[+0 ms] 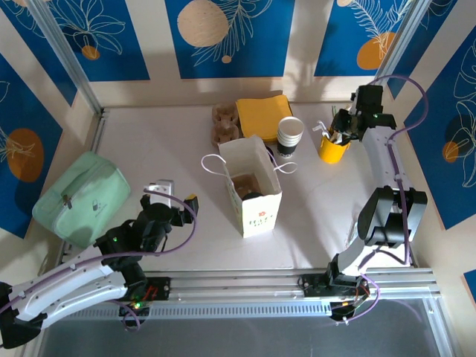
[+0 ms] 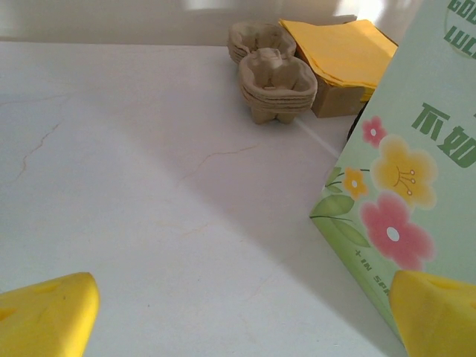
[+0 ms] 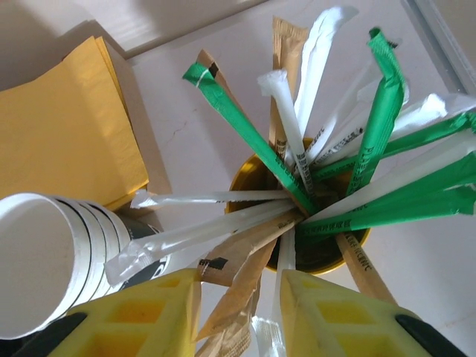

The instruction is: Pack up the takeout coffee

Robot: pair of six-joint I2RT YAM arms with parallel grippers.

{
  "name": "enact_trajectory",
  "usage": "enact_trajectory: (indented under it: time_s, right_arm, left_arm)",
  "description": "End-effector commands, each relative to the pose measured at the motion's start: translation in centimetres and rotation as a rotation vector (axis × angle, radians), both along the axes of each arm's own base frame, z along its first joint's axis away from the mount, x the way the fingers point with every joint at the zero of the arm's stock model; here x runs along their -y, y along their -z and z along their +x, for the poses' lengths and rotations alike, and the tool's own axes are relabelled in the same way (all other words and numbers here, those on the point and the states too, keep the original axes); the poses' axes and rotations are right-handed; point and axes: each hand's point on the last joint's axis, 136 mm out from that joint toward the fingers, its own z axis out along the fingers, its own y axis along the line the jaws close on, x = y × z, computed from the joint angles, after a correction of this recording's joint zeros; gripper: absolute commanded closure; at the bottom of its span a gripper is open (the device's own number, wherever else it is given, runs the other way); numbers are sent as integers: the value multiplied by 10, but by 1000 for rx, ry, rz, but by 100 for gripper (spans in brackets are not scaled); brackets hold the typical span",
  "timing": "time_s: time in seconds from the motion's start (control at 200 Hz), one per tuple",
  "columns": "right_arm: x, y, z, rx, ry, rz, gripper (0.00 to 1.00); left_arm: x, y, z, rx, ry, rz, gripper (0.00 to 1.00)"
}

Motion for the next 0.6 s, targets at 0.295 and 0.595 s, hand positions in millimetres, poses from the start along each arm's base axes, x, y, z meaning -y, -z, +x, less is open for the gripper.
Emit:
enact_trajectory:
  time_s: [0.295, 0.595]
  right_arm:
    - [1, -8, 4, 13, -2, 45, 70]
    - [-3, -14, -4, 25, -9, 61, 78]
  left_arm:
    - [1, 1, 1, -4, -4, -26, 1]
    - [1, 4, 1, -13, -4, -25, 1]
